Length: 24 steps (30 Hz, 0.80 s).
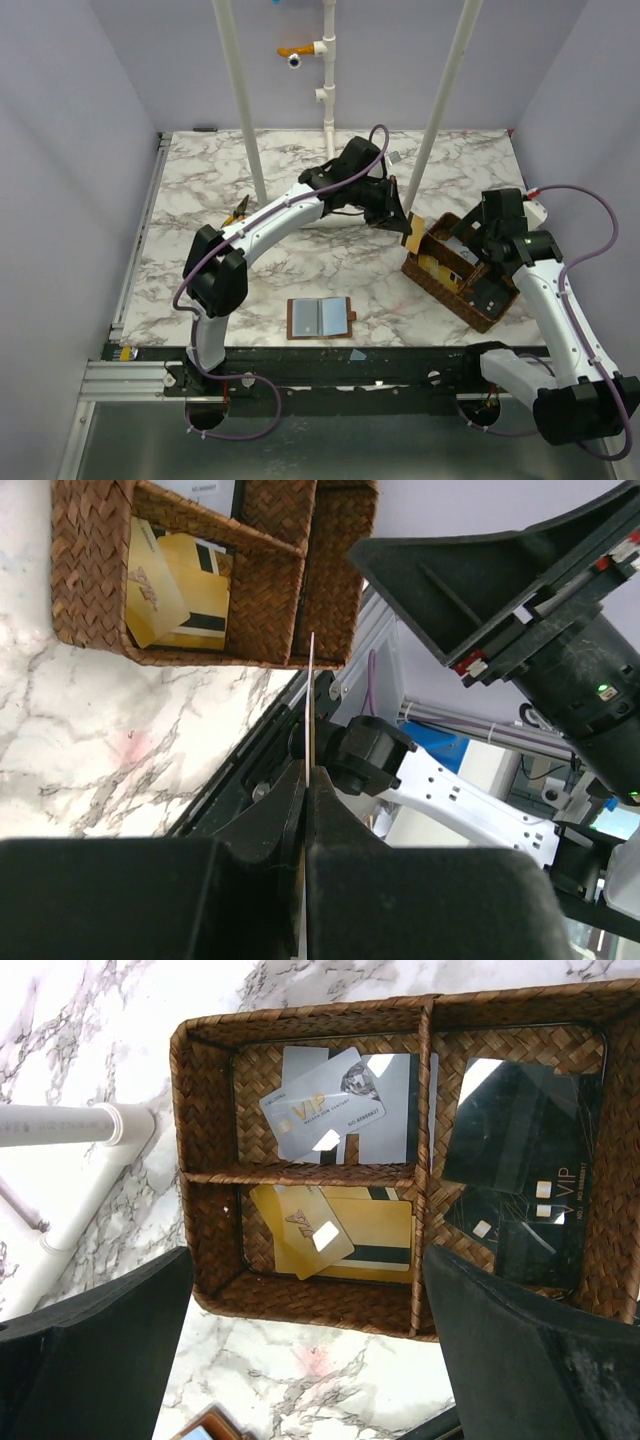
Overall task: Take the credit cards out of the card holder
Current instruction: Place the credit card in the storage box.
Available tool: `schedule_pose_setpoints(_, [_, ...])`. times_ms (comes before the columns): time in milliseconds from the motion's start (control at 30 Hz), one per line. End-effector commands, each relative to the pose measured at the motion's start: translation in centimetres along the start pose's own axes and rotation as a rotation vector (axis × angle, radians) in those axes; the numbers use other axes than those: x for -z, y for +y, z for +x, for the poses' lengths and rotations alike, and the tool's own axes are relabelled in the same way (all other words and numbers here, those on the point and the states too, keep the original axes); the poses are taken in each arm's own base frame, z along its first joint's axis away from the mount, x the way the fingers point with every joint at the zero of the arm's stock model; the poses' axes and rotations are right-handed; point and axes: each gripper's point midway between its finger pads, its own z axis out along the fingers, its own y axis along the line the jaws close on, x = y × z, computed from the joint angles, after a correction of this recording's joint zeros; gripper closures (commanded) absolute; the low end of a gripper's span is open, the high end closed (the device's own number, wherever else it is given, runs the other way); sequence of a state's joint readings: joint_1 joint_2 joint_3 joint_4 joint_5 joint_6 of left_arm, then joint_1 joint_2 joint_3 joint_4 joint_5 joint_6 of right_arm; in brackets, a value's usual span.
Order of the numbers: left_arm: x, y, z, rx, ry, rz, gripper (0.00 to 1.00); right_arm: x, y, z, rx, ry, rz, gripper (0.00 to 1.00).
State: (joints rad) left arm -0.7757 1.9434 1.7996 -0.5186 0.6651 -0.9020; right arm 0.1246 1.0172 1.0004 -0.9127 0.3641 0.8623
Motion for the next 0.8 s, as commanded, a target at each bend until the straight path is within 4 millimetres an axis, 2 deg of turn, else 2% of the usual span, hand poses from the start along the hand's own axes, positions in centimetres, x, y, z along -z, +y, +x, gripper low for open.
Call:
schedule_pose_setpoints(0, [-1.5,0.0,0.5,0.083,0.019,-0.011,1.00,0.4,0.4,-0.6,0.003,0.010,-0.018,0.00])
schedule_pose_setpoints(233, [-3.3,0.7,0.2,0.164,-0.006,-0.068,1.00,0.9,1.3,-0.3,-0.007,0.035,-0.074,0.00])
schedule_pose_setpoints(433, [-5.2,2.7,0.3,0.290,-0.056,-0.126,1.00,1.6,2.1,-0.7,0.027,0.043,-0.109,0.00])
schedule_pose_setpoints(600, [-7.1,2.1,-0.1,0.347,-0.071,-0.137,1.00,2.3,2.5,-1.2,0.027,0.030,-0.137,0.00])
schedule_pose_setpoints(767, [-9.6,1.7,0.6,0.368,-0.052,-0.151,1.00,3.4,2.6,-2.0,0.034,0.004,-0.160,0.00])
